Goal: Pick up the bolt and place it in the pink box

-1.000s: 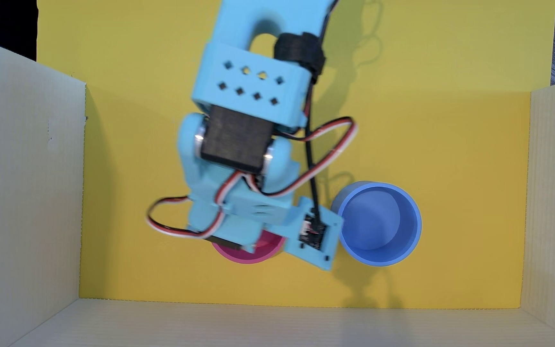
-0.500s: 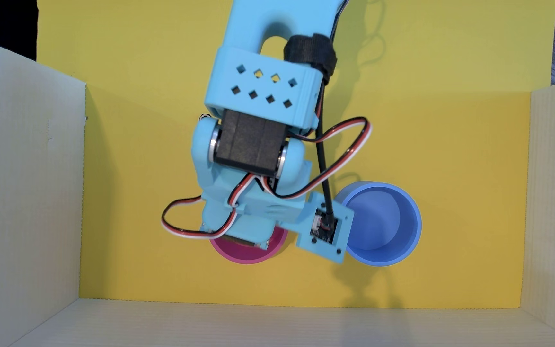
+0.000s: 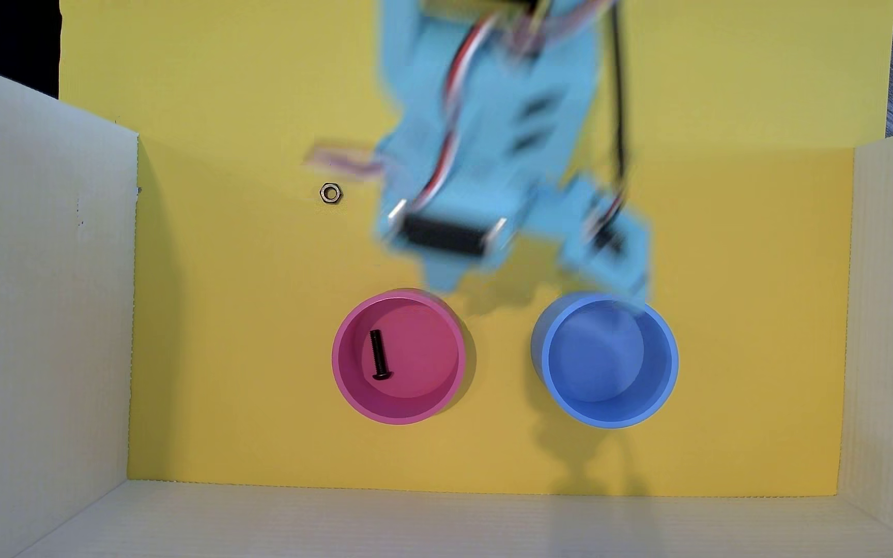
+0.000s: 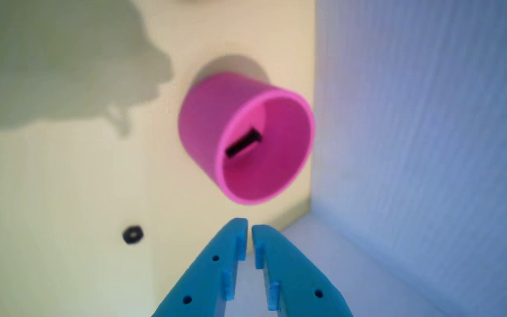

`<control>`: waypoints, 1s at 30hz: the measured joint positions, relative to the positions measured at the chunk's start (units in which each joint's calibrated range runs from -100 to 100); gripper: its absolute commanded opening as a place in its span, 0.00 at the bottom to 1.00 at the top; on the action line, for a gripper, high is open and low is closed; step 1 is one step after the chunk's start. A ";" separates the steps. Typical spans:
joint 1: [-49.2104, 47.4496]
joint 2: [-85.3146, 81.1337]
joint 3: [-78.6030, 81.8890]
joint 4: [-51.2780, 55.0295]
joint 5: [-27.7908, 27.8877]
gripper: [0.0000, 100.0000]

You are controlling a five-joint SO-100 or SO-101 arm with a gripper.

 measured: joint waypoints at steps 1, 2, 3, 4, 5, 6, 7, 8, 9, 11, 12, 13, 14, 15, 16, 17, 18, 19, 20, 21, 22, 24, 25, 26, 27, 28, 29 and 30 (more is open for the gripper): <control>-0.58 -3.81 5.05 -1.80 -0.20 0.01; -1.31 -7.29 9.64 -3.43 -0.34 0.01; -2.26 -10.76 14.23 -4.71 -0.39 0.01; -2.92 -14.07 18.38 -5.91 -0.39 0.01; -3.21 -17.29 22.16 -6.94 -0.39 0.01; -3.28 -20.42 25.68 -7.71 -0.39 0.02; -3.28 -23.47 29.01 -8.31 -0.39 0.02; -3.79 -26.44 32.16 -8.82 -0.39 0.02; -4.52 -29.58 35.23 -9.16 -0.39 0.02; -5.47 -35.76 40.54 -9.25 -0.39 0.01; -5.47 -38.90 42.88 -9.25 -0.39 0.01; -5.61 -42.03 44.95 -9.25 -0.49 0.01; -6.05 -45.17 47.03 -9.25 -0.98 0.02; -6.71 -48.39 48.92 -9.25 -1.76 0.02; -7.29 -51.69 50.54 -9.25 -2.78 0.02; -7.51 -54.92 51.98 -9.25 -3.91 0.02; -7.58 -58.14 53.15 -9.16 -5.03 0.02; -7.51 -61.27 54.32 -9.16 -6.11 0.02; -7.44 -64.58 55.86 -8.82 -7.08 0.02; -7.58 -67.20 57.12 -7.79 -7.57 0.02; -7.73 -67.97 57.93 -6.85 -7.91 0.02; -8.02 -68.39 59.46 -4.88 -8.40 0.02; -8.02 -68.47 60.00 -3.51 -8.50 0.02; -7.95 -68.39 60.00 -1.97 -8.55 0.02; -7.87 -68.47 60.00 -0.34 -8.60 0.02; -7.80 -68.81 60.00 1.63 -8.60 0.02; -7.80 -68.90 60.00 3.77 -8.60 0.02; -7.80 -69.15 60.00 5.91 -8.60 0.02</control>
